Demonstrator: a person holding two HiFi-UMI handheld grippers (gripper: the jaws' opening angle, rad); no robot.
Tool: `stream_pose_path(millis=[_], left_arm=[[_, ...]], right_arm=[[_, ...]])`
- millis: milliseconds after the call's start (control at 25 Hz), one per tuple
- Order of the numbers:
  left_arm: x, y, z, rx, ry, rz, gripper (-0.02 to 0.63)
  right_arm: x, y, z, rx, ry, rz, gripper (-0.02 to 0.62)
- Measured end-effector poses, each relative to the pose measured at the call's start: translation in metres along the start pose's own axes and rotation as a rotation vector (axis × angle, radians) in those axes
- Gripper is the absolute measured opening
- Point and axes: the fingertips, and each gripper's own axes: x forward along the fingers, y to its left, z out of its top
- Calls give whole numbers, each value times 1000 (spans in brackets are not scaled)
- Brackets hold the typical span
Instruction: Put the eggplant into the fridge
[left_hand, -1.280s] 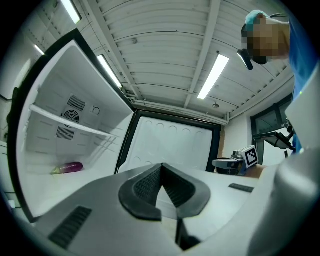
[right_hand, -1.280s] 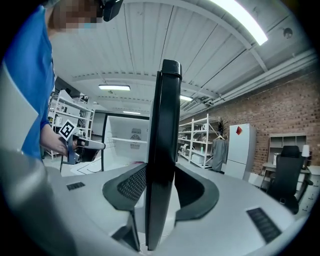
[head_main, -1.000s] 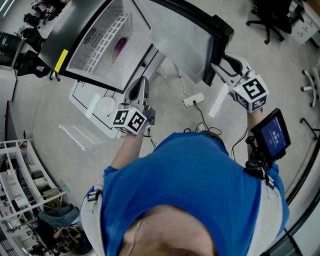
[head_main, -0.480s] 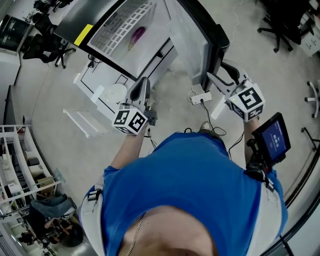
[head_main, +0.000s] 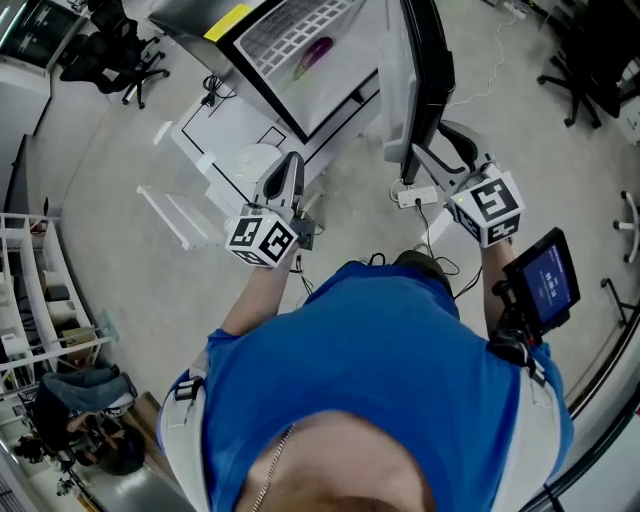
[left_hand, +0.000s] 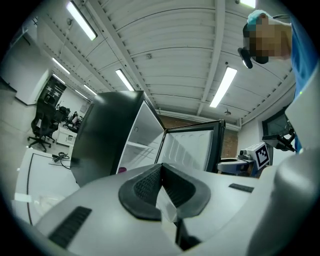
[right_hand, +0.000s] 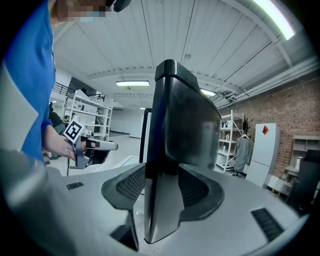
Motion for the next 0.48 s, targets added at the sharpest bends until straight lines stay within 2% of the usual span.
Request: stream_pose_path(millis=[280, 480], left_arm=[[-20, 5, 16, 0, -2, 40, 9], [-35, 6, 23, 5, -22, 74, 8]], right_arm=[[13, 11, 24, -28, -14, 0, 183], [21, 28, 41, -57, -43, 55, 184]])
